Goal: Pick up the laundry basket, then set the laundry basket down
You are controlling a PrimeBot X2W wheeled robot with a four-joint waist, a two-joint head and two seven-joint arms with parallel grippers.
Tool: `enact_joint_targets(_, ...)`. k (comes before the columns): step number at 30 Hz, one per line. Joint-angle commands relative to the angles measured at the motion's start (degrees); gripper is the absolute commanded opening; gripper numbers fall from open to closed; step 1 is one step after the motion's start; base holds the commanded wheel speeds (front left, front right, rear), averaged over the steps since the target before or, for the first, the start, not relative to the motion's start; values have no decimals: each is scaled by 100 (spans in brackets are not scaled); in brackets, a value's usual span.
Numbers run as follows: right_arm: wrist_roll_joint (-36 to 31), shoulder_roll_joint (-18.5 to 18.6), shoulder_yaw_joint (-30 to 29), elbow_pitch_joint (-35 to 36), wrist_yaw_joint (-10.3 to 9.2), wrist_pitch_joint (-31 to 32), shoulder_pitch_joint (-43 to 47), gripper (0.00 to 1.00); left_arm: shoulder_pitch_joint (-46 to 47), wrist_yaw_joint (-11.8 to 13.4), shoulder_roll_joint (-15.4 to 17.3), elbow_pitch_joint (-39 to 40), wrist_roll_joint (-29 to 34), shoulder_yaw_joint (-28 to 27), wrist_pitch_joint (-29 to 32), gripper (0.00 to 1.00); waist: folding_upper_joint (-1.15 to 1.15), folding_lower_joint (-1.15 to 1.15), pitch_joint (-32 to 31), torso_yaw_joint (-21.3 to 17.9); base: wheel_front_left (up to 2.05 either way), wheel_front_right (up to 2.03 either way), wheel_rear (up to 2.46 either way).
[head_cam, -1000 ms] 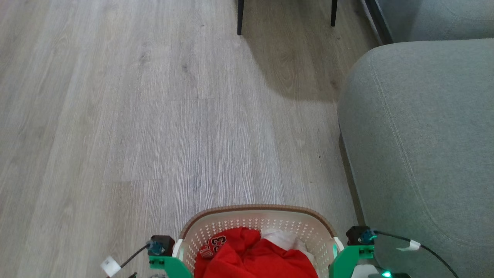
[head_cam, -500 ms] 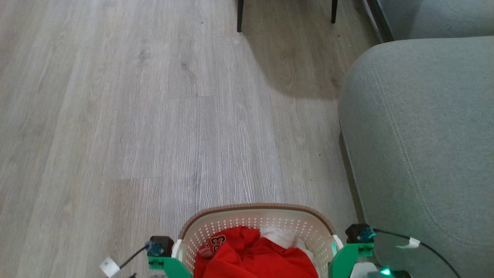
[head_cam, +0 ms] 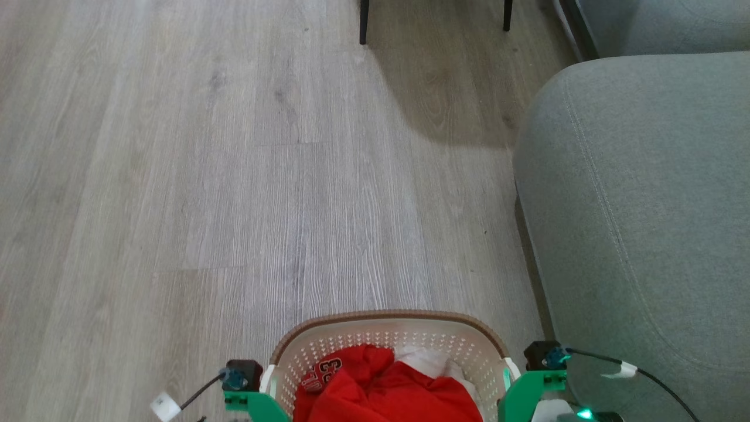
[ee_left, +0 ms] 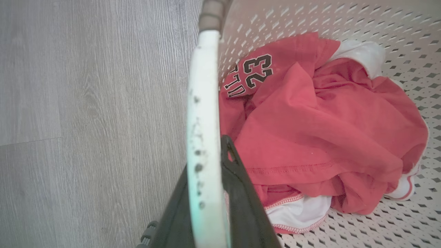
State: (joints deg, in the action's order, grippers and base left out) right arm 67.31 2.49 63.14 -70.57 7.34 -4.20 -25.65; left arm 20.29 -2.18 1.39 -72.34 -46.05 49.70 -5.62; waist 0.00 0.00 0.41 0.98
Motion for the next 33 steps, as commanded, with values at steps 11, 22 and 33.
enact_joint_targets(11,213,39,204,7,14,-161,-330,0,342,39,149,-21,-99,10,-85,0,0,0,43,-17,0,0,0)
enact_joint_targets(22,320,39,343,-69,14,-296,-789,0,724,71,149,-37,-132,90,-200,0,0,0,464,-50,0,0,0)
enact_joint_targets(33,257,39,412,-188,14,-484,-1641,0,1459,90,149,-70,-64,124,-364,0,0,0,1319,-77,0,0,0)
